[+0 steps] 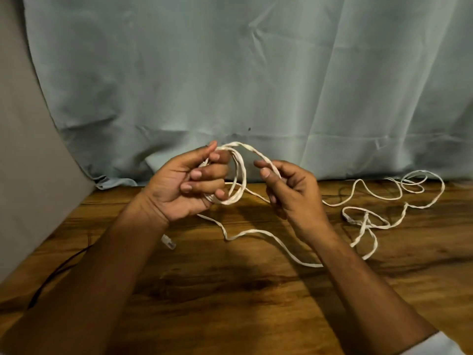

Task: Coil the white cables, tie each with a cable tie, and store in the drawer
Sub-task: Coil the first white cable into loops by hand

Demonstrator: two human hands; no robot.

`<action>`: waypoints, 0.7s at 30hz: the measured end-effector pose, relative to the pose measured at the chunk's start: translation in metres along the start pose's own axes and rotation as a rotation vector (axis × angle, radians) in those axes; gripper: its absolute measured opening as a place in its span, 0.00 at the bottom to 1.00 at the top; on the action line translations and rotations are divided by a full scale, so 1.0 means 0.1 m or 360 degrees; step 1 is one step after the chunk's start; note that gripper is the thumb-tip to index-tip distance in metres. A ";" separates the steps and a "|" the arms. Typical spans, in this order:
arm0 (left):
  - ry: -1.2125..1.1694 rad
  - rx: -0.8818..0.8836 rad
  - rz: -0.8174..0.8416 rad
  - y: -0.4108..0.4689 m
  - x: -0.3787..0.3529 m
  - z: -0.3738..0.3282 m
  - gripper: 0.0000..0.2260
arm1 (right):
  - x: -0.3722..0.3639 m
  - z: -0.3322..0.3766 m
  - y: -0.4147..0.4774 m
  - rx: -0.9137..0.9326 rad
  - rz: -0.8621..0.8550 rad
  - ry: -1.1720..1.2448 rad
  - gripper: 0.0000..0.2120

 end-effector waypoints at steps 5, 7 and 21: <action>-0.0207 -0.0137 -0.0115 0.01 0.18 0.01 0.19 | -0.02 0.02 -0.01 0.0060 -0.0071 -0.0066 0.12; -0.0221 -0.0136 -0.0140 0.03 0.19 0.02 0.18 | -0.05 -0.01 -0.04 0.0127 -0.0110 -0.0231 0.17; -0.0109 -0.0008 -0.0227 0.10 -0.03 0.05 0.14 | -0.15 0.26 -0.21 0.0822 -0.0226 -0.1874 0.24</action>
Point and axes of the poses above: each hand's wrist, its own y-axis towards the middle knuckle, its own x-axis out of the back of the hand, z = x × y, the point moved 5 cm from there along y, towards the middle knuckle, and after that the axes turned 15 degrees about y, right-handed, at the moved point
